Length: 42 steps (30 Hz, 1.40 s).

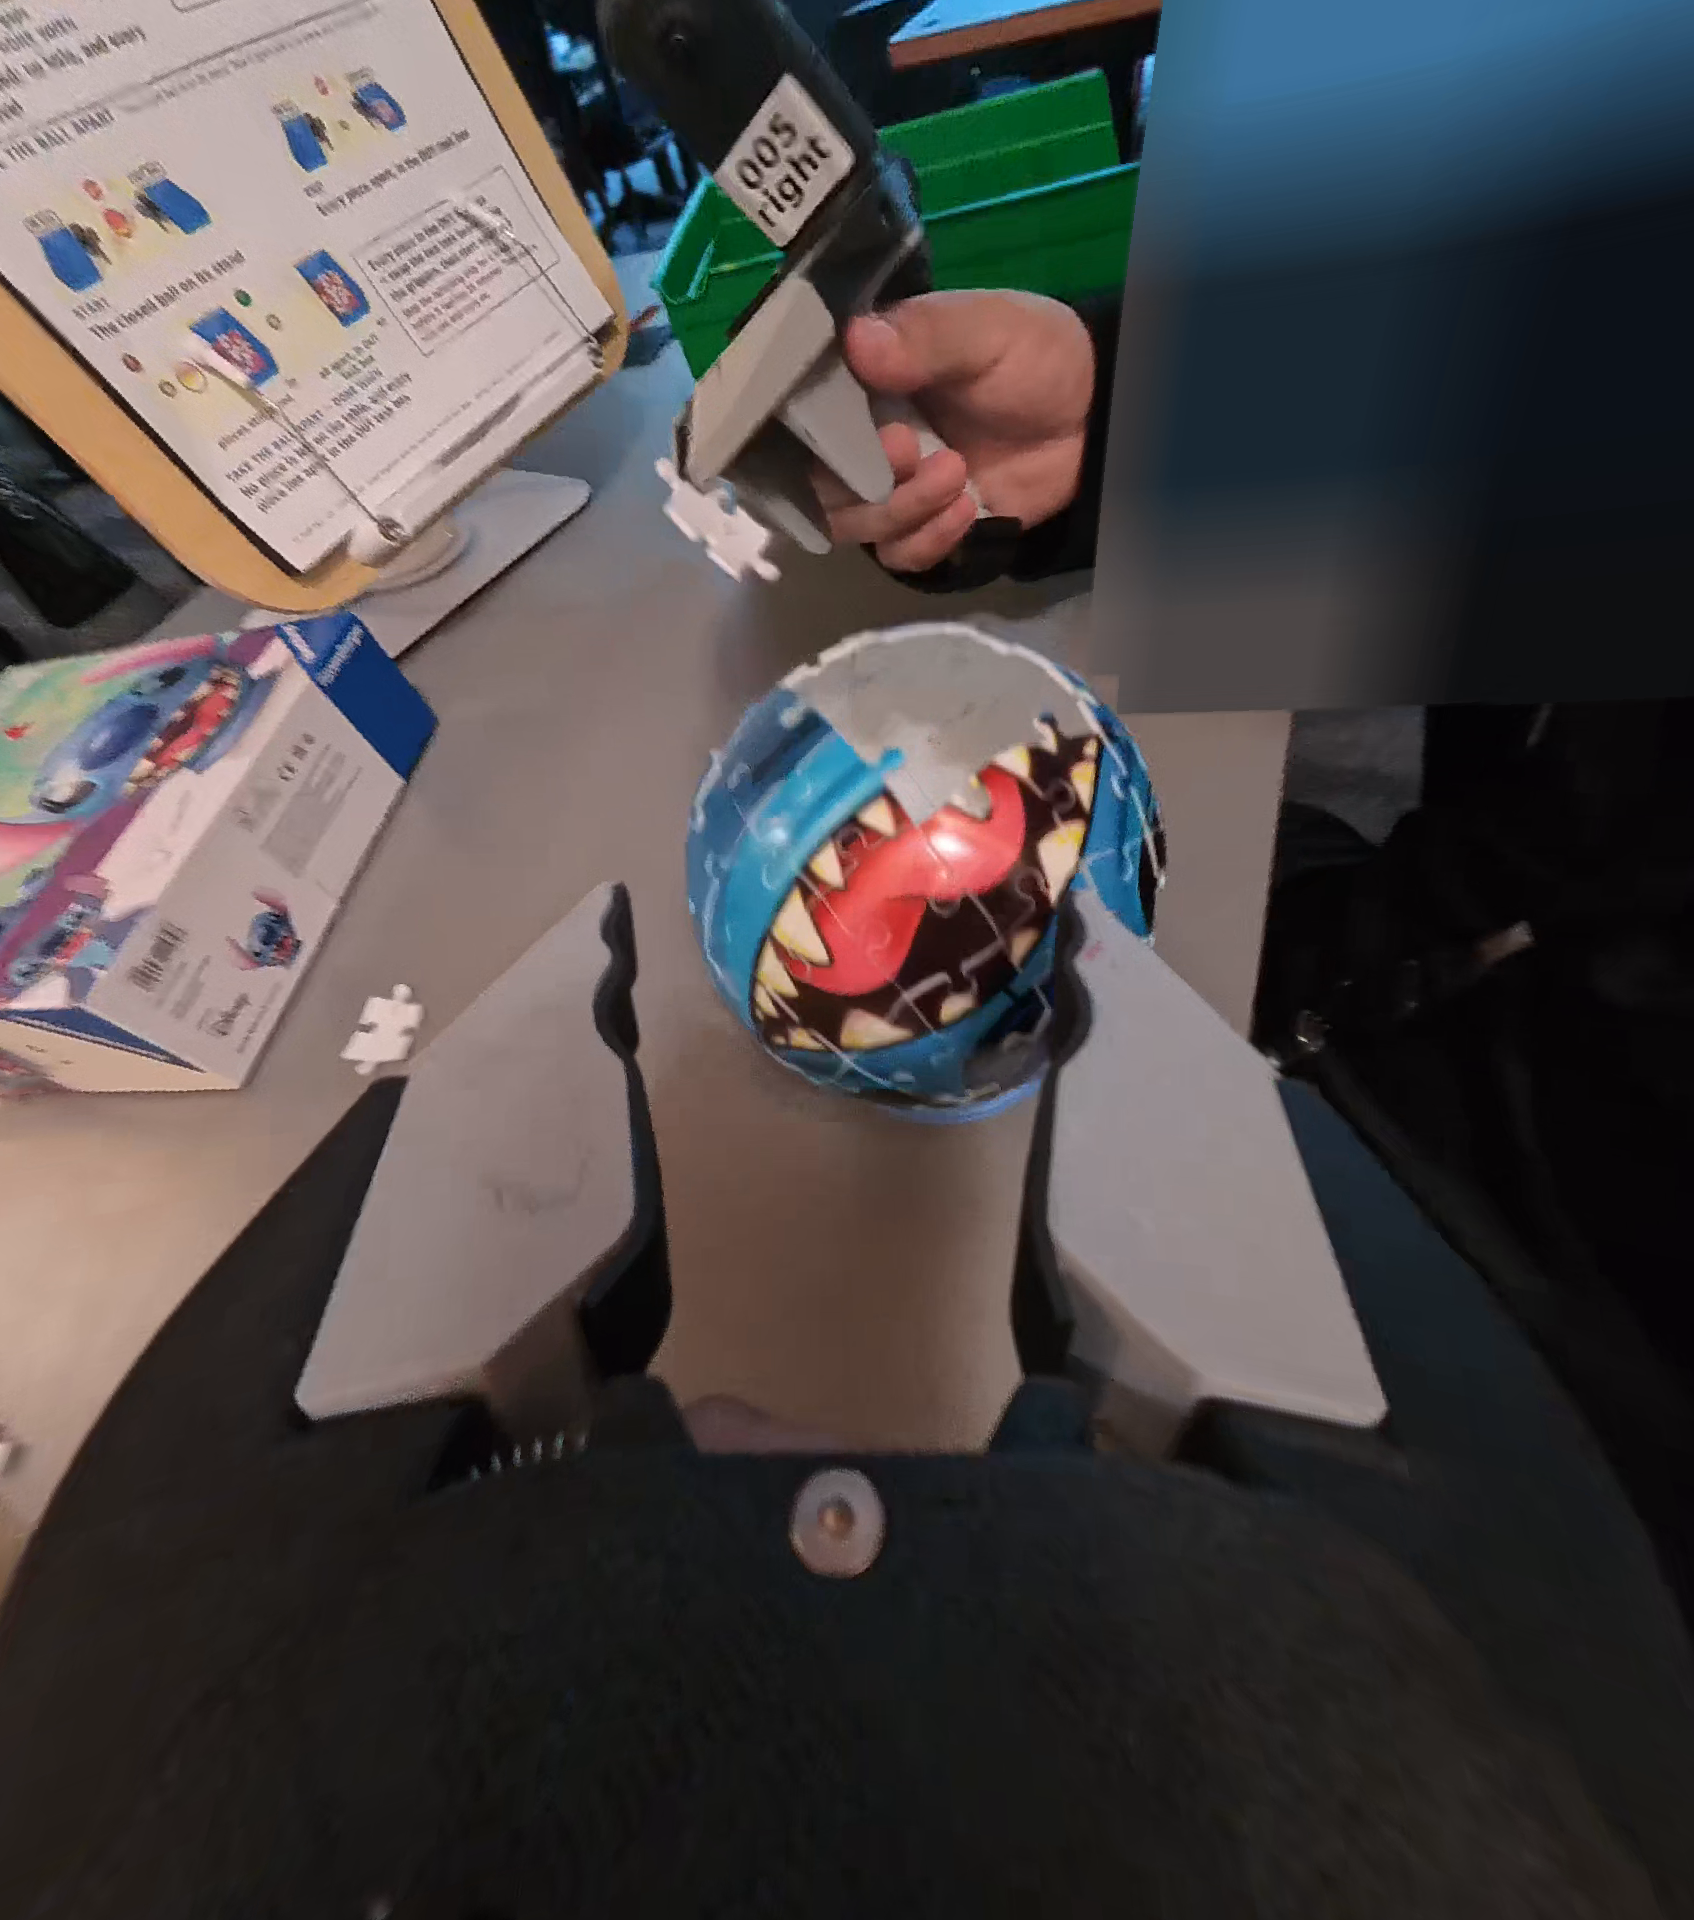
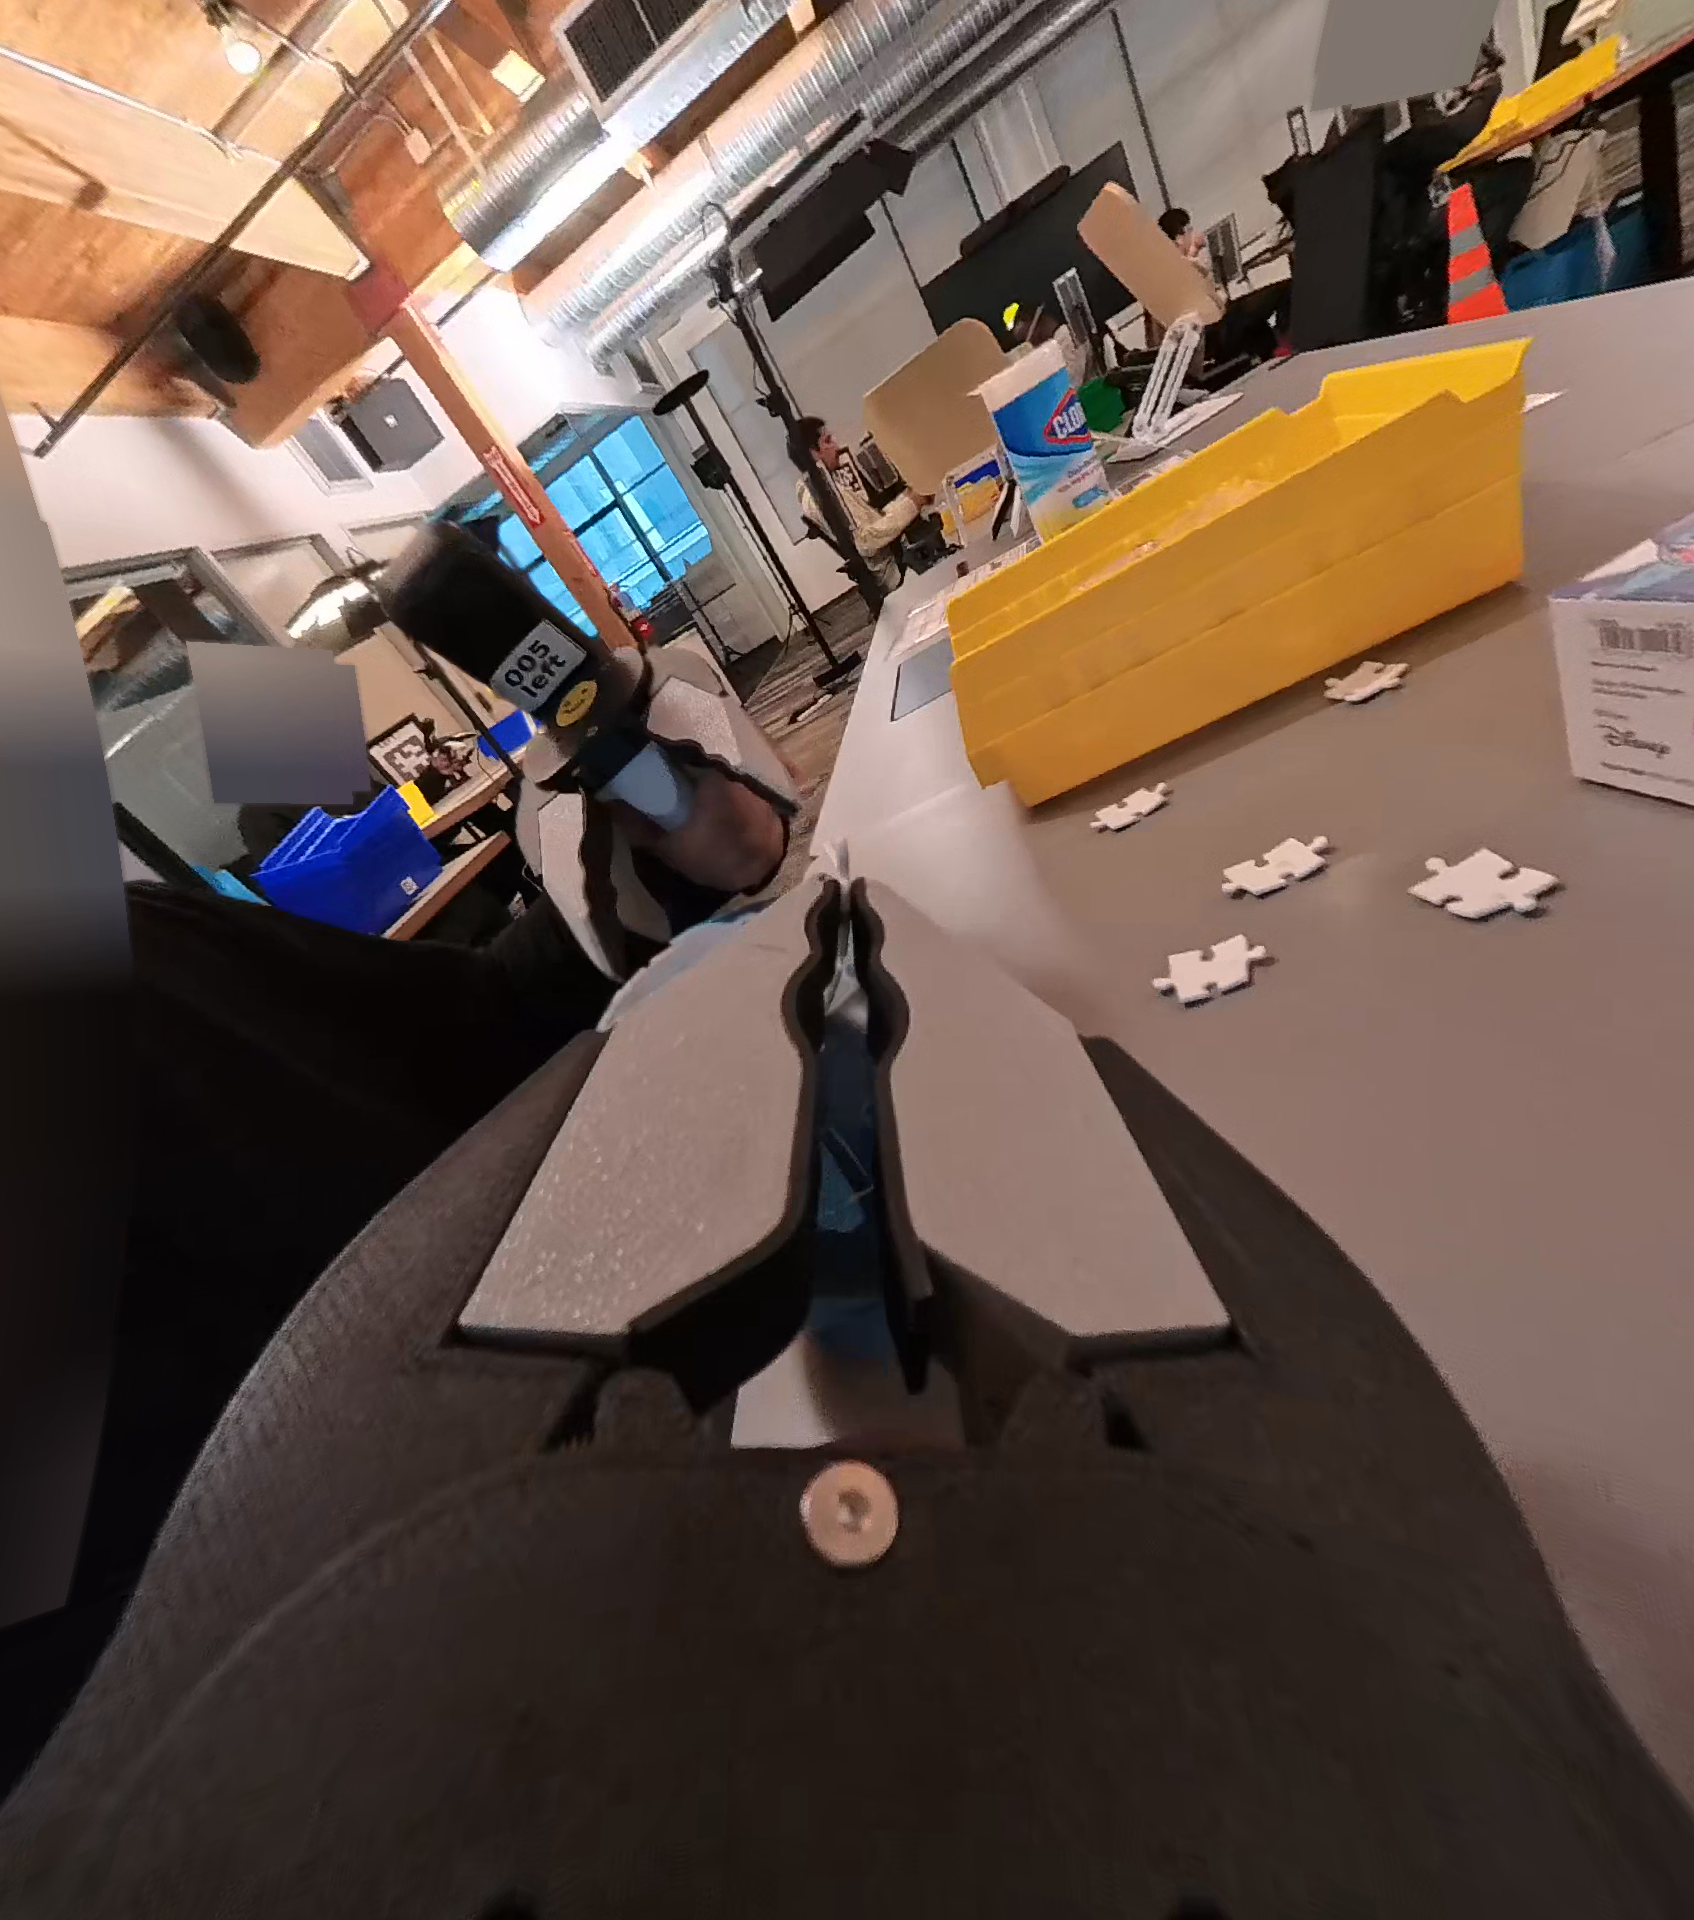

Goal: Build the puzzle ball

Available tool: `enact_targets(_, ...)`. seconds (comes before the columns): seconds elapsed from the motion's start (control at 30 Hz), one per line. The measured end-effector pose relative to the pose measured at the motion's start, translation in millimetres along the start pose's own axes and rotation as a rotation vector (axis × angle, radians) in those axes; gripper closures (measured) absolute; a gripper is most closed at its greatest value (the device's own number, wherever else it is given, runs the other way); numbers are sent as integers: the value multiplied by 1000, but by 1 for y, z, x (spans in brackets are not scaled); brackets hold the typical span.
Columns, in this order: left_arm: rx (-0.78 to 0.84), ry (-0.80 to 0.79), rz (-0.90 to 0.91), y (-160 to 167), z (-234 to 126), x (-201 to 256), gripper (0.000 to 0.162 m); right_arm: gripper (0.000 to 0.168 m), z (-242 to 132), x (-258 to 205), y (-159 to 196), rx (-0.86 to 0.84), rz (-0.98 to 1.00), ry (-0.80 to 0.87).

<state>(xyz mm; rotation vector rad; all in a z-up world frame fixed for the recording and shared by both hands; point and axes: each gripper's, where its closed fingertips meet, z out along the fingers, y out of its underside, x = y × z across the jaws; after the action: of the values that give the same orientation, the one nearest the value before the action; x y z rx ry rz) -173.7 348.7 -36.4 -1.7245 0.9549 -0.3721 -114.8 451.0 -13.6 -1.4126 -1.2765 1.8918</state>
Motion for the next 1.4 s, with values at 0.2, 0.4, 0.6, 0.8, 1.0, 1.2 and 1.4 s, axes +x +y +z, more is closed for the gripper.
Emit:
enact_targets(0.2,-29,-45,23,-60,22,-23,132,168,15,-21,0,-197,-322,118)
enact_targets(0.4,-151,80,50,-64,64,-24,154,168,27,-42,-7,-251,-474,151)
enact_targets(0.6,-76,94,59,-68,72,-27,162,168,23,-40,-12,-257,-487,172)
enact_targets(0.8,117,82,-38,-83,66,-43,162,144,8,-26,-17,-152,-378,140)
enact_targets(1.0,206,105,-108,-87,66,-49,162,168,16,-26,-28,-107,-401,141)
enact_targets(1.2,174,182,-183,-70,72,-50,162,168,22,-21,-30,-164,-494,230)
enact_targets(1.4,105,196,-142,-59,78,-41,162,168,29,-23,-23,-182,-481,213)
